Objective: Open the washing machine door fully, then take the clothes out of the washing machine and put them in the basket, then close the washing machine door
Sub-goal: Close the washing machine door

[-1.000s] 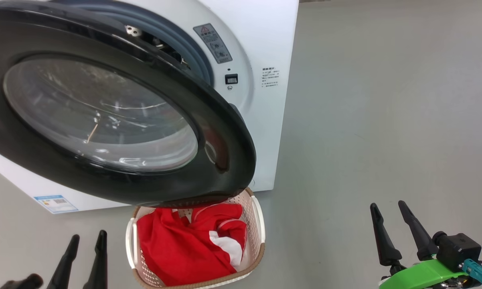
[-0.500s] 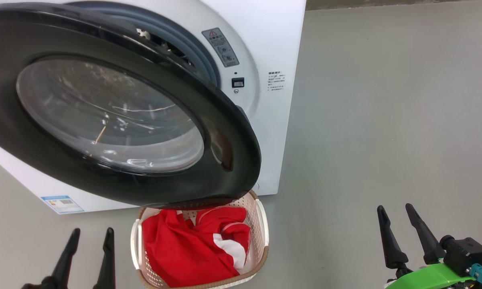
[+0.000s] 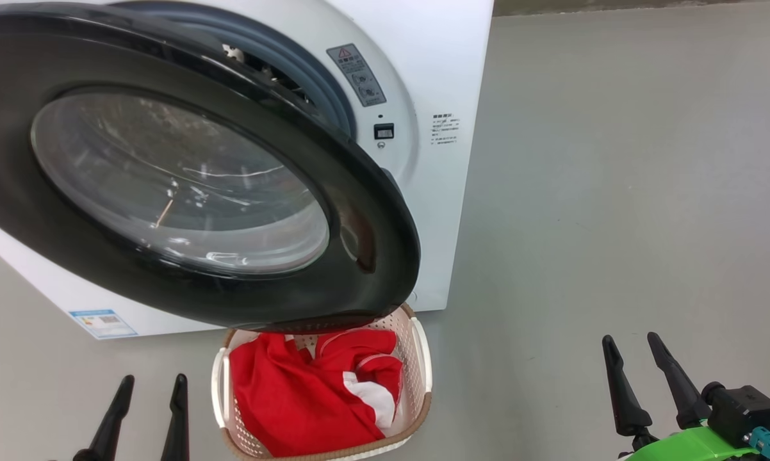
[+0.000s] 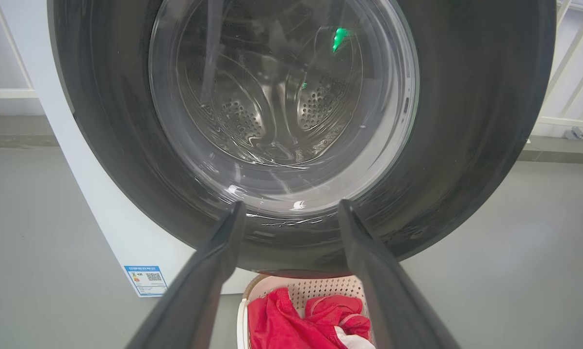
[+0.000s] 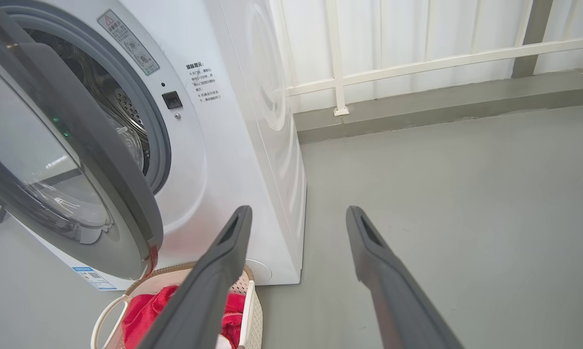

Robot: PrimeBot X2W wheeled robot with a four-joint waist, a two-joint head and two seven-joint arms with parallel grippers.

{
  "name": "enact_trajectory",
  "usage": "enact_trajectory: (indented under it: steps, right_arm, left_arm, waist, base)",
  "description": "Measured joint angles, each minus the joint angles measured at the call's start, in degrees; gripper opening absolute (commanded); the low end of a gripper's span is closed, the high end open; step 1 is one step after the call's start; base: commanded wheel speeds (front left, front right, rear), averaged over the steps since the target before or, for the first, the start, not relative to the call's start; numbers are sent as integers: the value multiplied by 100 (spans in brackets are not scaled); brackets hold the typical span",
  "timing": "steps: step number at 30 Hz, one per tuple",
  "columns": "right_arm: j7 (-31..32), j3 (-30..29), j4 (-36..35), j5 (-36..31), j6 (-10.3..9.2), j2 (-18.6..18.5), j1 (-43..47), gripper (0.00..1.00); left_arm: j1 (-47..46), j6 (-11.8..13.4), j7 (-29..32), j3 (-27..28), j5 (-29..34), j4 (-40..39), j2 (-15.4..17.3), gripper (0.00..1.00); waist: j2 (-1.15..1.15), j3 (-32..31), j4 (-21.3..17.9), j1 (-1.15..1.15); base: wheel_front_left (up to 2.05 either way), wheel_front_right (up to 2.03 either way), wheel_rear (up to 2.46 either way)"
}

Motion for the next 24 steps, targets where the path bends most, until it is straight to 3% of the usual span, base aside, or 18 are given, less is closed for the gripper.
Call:
enact_trajectory:
  steps: [1, 2, 3, 4, 5, 24]
  right_arm:
    - [0, 4, 0, 0, 0, 0, 0, 100]
    - [0, 8, 0, 0, 0, 1, 0, 84]
    - [0, 12, 1, 0, 0, 2, -1, 48]
    - [0, 19, 4, 1, 0, 2, -2, 21]
    - [0, 27, 12, 1, 0, 3, -2, 0]
    - [0, 1490, 463, 103, 0, -67, -951, 0]
  left_arm:
    - [-1, -1, 0, -11, 0, 0, -3, 100]
    - [-2, 0, 0, -23, 0, 0, -12, 100]
    - [-5, 0, 0, -29, 0, 0, -35, 100]
    - [-12, -1, 0, -37, 0, 0, -62, 100]
    - [-21, -1, 0, -54, 0, 0, -82, 100]
    - [-46, -1, 0, -439, -107, 120, -267, 100]
  waist:
    - [0, 2, 12, 0]
    - [0, 4, 26, 0]
    - [0, 7, 44, 0]
    - [0, 10, 64, 0]
    - [0, 12, 90, 0]
    - [0, -22, 1089, 0]
  base:
    - [0, 0, 0]
    - [0, 0, 0]
    - [0, 0, 0]
    - [0, 0, 0]
    - [0, 0, 0]
    - [0, 0, 0]
